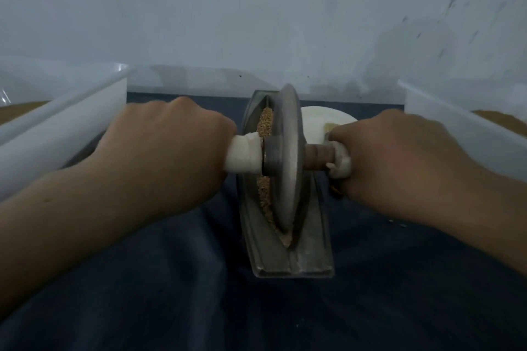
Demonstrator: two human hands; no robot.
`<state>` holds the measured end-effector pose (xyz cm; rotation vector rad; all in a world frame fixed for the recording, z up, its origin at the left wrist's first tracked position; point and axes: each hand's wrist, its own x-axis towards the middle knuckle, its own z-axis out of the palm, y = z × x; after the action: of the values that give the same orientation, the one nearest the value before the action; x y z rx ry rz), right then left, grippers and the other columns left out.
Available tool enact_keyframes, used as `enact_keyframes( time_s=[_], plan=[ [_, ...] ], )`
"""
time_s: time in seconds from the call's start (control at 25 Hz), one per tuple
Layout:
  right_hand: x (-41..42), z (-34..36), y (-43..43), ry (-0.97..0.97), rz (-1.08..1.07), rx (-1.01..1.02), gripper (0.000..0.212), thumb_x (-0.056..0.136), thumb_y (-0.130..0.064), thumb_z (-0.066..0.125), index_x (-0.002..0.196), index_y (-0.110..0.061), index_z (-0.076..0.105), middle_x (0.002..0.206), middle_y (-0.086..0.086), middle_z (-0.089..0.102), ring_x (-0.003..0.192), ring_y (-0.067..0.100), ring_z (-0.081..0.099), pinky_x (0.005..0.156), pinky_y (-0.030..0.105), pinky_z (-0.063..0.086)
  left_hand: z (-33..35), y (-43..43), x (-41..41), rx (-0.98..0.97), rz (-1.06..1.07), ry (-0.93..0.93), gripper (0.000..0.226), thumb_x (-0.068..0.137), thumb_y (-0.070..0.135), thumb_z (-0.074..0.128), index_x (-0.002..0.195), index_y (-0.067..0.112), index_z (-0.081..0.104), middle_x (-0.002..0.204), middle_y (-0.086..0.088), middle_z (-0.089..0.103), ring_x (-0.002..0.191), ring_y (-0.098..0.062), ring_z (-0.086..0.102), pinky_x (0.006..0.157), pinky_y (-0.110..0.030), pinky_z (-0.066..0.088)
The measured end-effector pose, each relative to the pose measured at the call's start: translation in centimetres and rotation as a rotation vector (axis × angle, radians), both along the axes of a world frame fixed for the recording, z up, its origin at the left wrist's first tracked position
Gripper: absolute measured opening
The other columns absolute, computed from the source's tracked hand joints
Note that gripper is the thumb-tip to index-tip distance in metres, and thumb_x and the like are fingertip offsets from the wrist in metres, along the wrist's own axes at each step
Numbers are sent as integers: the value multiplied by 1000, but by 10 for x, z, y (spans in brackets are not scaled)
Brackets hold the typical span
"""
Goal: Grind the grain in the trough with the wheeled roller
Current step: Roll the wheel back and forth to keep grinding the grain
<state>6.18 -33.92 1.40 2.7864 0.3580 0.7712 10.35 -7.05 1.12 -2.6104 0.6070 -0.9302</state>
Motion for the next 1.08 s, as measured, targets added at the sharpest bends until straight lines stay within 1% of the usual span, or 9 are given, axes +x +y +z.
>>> enact_keyframes(
  time_s=[0.12, 0.28, 0.44, 0.56, 0.64, 0.76, 0.88, 1.0, 1.08],
  plan=[
    [46, -3, 12, 6, -102, -54, 22, 70, -40, 65, 62, -27, 49, 55, -6, 45, 47, 14, 41, 46, 20, 24, -16, -13, 35, -63, 117, 58, 10, 78, 42, 61, 77, 34, 54, 62, 10, 39, 51, -16, 36, 48, -24, 19],
    [95, 5, 27, 31, -144, -8, 6, 85, -29, 64, 84, -23, 65, 75, 3, 55, 64, 24, 52, 51, 26, 31, -18, -28, 67, -230, 195, 178, 5, 88, 32, 56, 89, 29, 59, 78, 2, 52, 67, -23, 48, 56, -33, 30],
    [58, 3, 20, 80, -106, -40, 19, 83, -28, 66, 74, -25, 49, 71, -3, 53, 64, 20, 54, 50, 26, 31, -10, -24, 32, -198, 160, 151, 5, 86, 31, 57, 82, 30, 53, 69, 5, 43, 56, -17, 38, 54, -31, 28],
    [10, 3, 9, -41, -34, -92, 26, 69, -33, 61, 63, -26, 37, 55, -7, 37, 45, 16, 34, 45, 22, 21, -9, -6, -12, -96, 49, 26, 29, 70, 38, 66, 67, 32, 38, 56, 10, 25, 43, -10, 16, 47, -21, 12],
    [-6, 4, 4, -84, 68, -29, 19, 60, -39, 53, 59, -28, 37, 49, -10, 27, 39, 14, 26, 46, 18, 18, -4, 6, -22, -74, -10, -19, 32, 58, 42, 71, 63, 33, 41, 54, 13, 14, 41, -11, 11, 49, -15, 9],
    [11, -6, 2, 13, -26, -10, 19, 62, -45, 54, 58, -29, 45, 51, -9, 35, 42, 13, 33, 46, 19, 21, -4, -4, -1, -9, 67, 12, 22, 64, 42, 70, 65, 33, 49, 54, 11, 19, 42, -13, 19, 47, -17, 11],
    [64, -17, 6, 29, -136, 59, 26, 79, -42, 64, 66, -28, 45, 63, -5, 49, 56, 19, 48, 48, 25, 27, -6, -28, 47, 0, 122, 15, 4, 83, 34, 61, 82, 30, 61, 61, 4, 37, 50, -17, 34, 46, -25, 19],
    [96, -13, 14, 0, -152, 104, 13, 84, -35, 64, 79, -25, 57, 69, -3, 52, 66, 23, 53, 54, 28, 37, 2, -37, 71, -73, 185, 128, 10, 88, 31, 57, 95, 25, 63, 70, 2, 40, 62, -22, 43, 55, -33, 32],
    [87, -10, 16, 6, -140, 88, 17, 83, -36, 65, 76, -25, 54, 69, -3, 52, 66, 23, 52, 55, 29, 37, 3, -34, 60, -84, 182, 163, 10, 88, 30, 56, 95, 26, 63, 70, 2, 39, 64, -23, 44, 57, -35, 34]
  ],
)
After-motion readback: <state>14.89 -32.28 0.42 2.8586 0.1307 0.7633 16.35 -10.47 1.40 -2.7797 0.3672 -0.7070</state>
